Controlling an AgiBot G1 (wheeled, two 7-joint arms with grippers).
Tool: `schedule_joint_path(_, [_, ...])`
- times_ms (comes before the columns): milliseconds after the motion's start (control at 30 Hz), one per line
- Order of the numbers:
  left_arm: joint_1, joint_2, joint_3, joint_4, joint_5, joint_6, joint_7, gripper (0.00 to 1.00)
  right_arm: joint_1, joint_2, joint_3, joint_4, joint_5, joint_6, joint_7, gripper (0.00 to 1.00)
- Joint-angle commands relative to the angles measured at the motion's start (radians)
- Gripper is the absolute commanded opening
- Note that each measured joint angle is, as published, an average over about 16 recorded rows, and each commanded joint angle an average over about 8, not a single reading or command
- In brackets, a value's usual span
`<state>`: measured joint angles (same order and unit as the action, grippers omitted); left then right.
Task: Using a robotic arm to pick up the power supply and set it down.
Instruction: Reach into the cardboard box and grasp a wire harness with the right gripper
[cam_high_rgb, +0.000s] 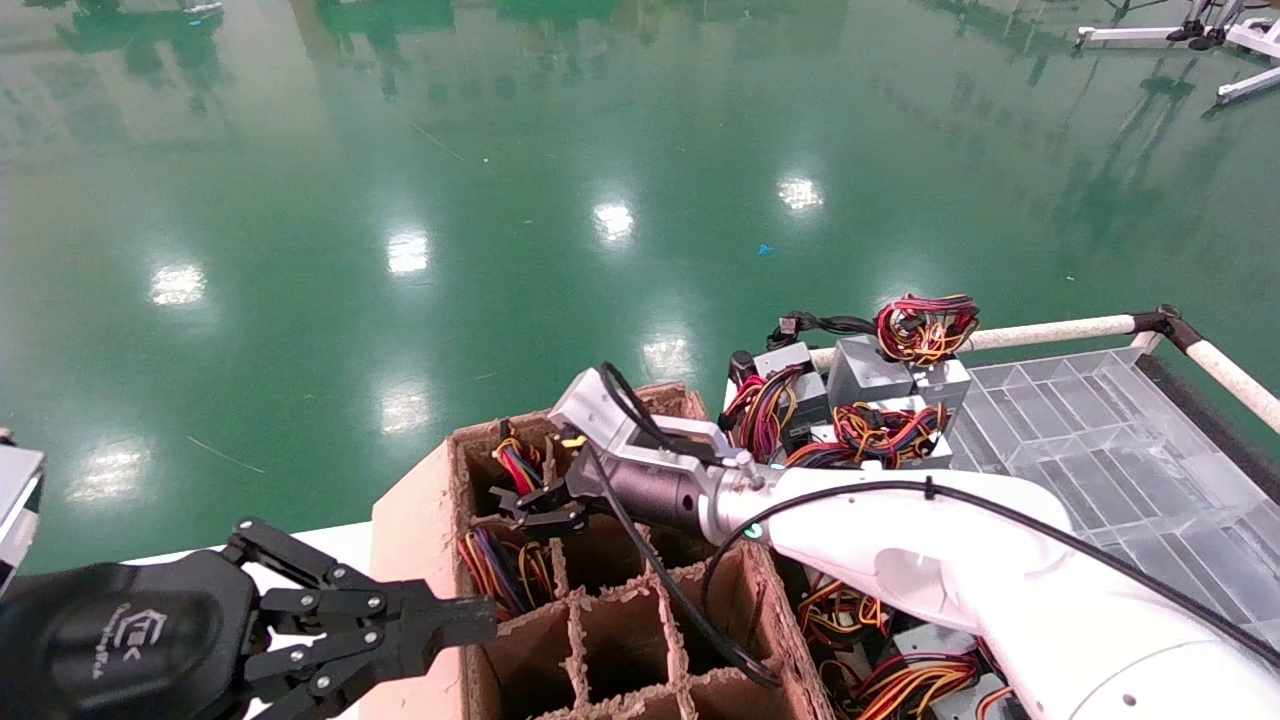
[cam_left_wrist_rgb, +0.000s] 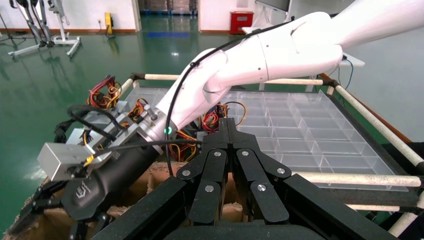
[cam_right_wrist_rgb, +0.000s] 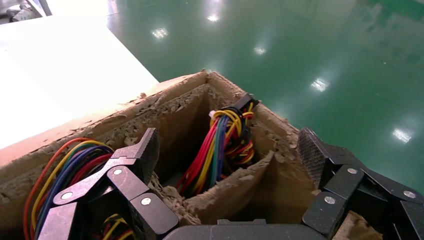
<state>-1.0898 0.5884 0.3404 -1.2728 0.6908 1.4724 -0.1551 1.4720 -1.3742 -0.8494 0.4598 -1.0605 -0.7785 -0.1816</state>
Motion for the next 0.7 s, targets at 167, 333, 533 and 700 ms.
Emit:
schedule_joint_path(167, [0.0, 0.0, 0.0, 0.0, 0.0, 0.0, 0.0, 0.48, -0.003, 0.001, -0.092, 0.034, 0.068, 0.061, 0.026, 0.0])
schedule_joint_path(333, [0.0, 0.0, 0.0, 0.0, 0.0, 0.0, 0.0, 0.97, -0.001, 0.002, -0.153, 0.038, 0.121, 0.096, 0.037, 0.0])
schedule_joint_path(533, [0.0, 0.0, 0.0, 0.0, 0.0, 0.0, 0.0, 1.0, 0.005, 0.002, -0.212, 0.044, 0.179, 0.123, 0.039, 0.0])
schedule_joint_path(700, [0.0, 0.0, 0.0, 0.0, 0.0, 0.0, 0.0, 1.0, 0.009, 0.003, -0.255, 0.045, 0.226, 0.138, 0.034, 0.0])
